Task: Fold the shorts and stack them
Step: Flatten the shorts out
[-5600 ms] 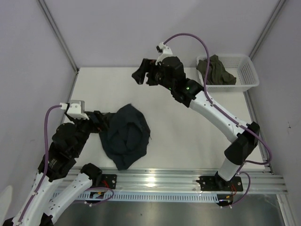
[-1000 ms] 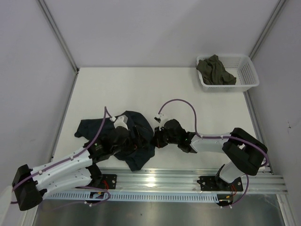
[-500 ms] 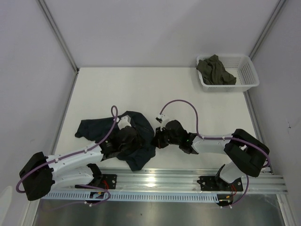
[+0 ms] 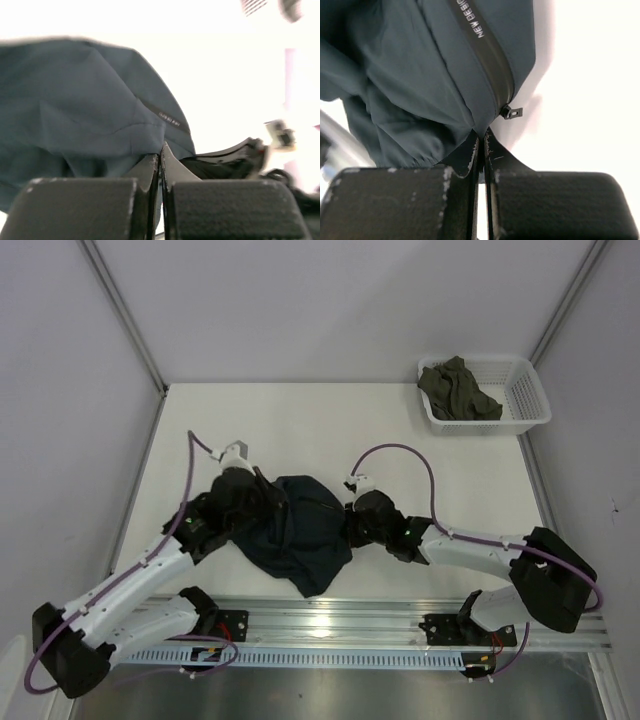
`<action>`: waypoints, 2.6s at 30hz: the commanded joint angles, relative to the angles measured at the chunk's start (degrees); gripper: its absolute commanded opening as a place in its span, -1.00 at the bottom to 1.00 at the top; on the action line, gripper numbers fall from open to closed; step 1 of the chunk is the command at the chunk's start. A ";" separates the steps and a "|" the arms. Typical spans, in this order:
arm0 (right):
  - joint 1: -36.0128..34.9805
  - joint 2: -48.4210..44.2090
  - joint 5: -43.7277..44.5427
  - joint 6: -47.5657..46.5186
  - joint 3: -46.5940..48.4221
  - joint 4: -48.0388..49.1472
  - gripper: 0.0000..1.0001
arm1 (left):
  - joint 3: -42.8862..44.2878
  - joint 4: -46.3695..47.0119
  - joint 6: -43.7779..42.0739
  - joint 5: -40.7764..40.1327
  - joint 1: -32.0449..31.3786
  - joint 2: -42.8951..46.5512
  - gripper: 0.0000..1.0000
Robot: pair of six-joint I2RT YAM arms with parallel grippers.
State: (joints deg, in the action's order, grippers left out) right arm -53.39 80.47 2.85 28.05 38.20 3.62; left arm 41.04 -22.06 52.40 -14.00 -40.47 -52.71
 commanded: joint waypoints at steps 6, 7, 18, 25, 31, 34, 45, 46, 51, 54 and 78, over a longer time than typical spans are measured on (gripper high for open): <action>-11.26 -6.81 22.54 -7.91 7.77 -13.74 -1.00 | 22.31 -12.73 -16.10 13.55 14.26 0.95 -1.00; -13.56 -6.90 23.94 -10.62 8.29 -12.85 -1.00 | 23.03 -13.44 -17.32 17.04 17.76 0.77 -1.00; -30.30 -1.36 10.28 -20.16 12.26 -6.35 -0.05 | 21.72 -11.60 -21.81 24.03 35.72 -0.64 -1.00; -17.47 -13.66 -7.14 -4.87 -1.00 5.25 0.24 | 19.62 -12.03 -24.63 14.36 36.51 0.94 -1.00; -11.83 -16.04 -10.58 4.10 -10.40 12.37 0.24 | 17.24 -11.16 -25.51 9.69 37.83 2.34 -1.00; -10.34 -15.78 -12.52 5.78 -13.14 16.06 0.23 | 16.71 -10.98 -25.95 9.60 39.14 2.61 -1.00; -9.02 -10.16 -11.03 7.46 -17.19 22.84 0.28 | 16.44 -10.45 -27.26 10.92 40.29 1.82 -1.00; -8.84 -9.54 -10.77 7.02 -17.02 22.92 0.28 | 16.44 -10.45 -27.27 10.92 40.29 1.82 -1.00; -8.67 -2.53 -10.32 4.91 -14.91 24.68 0.24 | 16.80 -10.89 -27.62 11.19 40.29 1.82 -1.00; -8.67 0.47 -9.79 4.20 -13.68 26.61 0.24 | 16.80 -10.89 -27.88 11.10 40.29 2.08 -1.00; -11.39 -18.58 17.70 -5.55 1.08 -13.62 -1.00 | 29.00 -11.07 -26.48 17.50 43.46 -4.24 -1.00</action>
State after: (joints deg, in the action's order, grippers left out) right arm -65.04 64.25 11.40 25.52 35.59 -0.64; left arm 64.69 -35.27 25.45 -0.08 2.15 -56.18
